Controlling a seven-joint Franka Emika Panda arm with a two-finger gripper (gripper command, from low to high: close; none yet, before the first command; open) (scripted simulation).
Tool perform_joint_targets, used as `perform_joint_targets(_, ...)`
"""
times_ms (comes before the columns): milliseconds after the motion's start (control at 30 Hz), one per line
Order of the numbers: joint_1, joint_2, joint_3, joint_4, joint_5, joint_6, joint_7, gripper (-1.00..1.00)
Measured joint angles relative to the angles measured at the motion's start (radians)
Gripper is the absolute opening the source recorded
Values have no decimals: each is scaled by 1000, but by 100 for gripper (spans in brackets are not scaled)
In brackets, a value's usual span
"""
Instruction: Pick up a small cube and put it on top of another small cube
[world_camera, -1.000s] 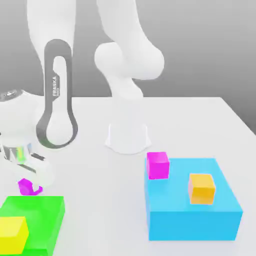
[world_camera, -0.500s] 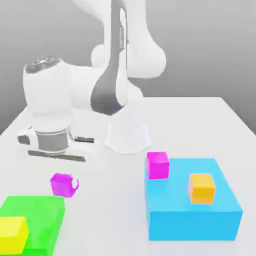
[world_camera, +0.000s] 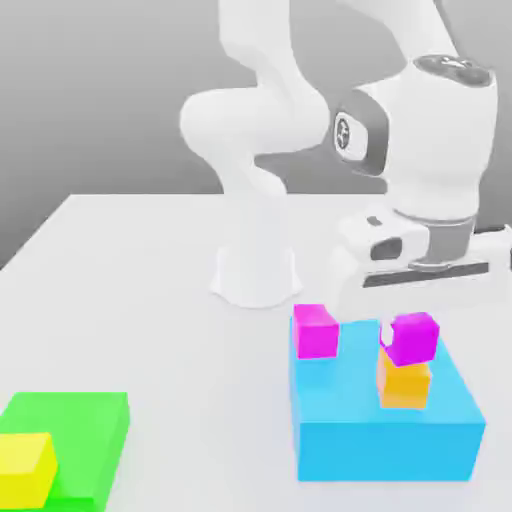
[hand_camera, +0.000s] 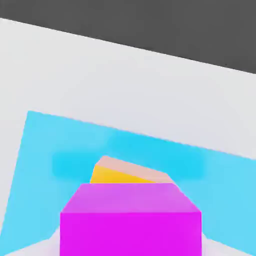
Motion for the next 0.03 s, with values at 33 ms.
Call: perform_joint_targets(33,0,0,0,0,0,0,0,100)
